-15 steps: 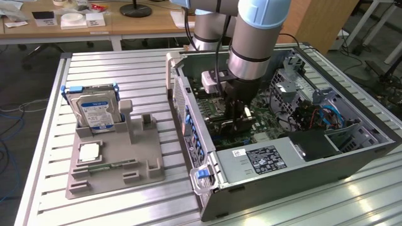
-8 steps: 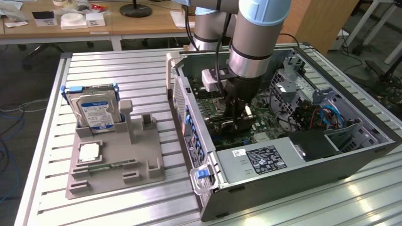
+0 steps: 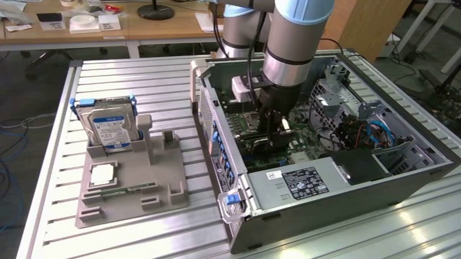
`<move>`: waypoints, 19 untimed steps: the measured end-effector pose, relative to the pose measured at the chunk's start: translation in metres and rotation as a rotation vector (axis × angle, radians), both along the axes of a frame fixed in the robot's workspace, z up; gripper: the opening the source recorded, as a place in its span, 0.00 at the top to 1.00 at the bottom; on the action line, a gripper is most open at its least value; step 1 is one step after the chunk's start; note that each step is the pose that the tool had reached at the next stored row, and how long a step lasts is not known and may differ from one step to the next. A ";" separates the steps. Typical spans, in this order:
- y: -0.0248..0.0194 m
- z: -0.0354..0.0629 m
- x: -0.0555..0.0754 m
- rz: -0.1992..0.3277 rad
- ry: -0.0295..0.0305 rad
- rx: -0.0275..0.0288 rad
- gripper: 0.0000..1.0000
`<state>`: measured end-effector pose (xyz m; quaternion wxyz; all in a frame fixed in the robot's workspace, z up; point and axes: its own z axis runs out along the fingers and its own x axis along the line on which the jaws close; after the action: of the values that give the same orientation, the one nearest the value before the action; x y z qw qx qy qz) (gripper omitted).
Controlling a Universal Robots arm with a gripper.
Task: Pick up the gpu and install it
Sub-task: 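Insert the gpu into the slot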
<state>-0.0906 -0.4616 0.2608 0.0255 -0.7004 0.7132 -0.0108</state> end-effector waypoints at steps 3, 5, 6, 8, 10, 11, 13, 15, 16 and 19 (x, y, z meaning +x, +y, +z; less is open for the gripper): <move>0.0000 0.0044 0.000 0.000 -0.0001 0.0000 0.42; 0.0000 0.0078 0.000 0.000 0.0000 0.0001 0.42; 0.0000 0.0095 0.000 0.000 -0.0001 0.0001 0.42; 0.0000 0.0129 0.000 0.000 0.0000 0.0001 0.42; 0.0000 0.0169 0.000 0.000 0.0000 0.0000 0.42; 0.0000 0.0188 0.000 0.000 0.0000 0.0000 0.42; 0.0000 0.0227 0.000 0.000 -0.0001 0.0000 0.42; 0.0000 0.0266 0.000 0.000 -0.0001 0.0001 0.42; 0.0000 0.0285 0.000 0.000 0.0000 0.0001 0.42; 0.0000 0.0332 0.000 0.000 0.0000 0.0001 0.42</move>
<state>-0.0906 -0.4616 0.2941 0.0255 -0.7004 0.7132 -0.0108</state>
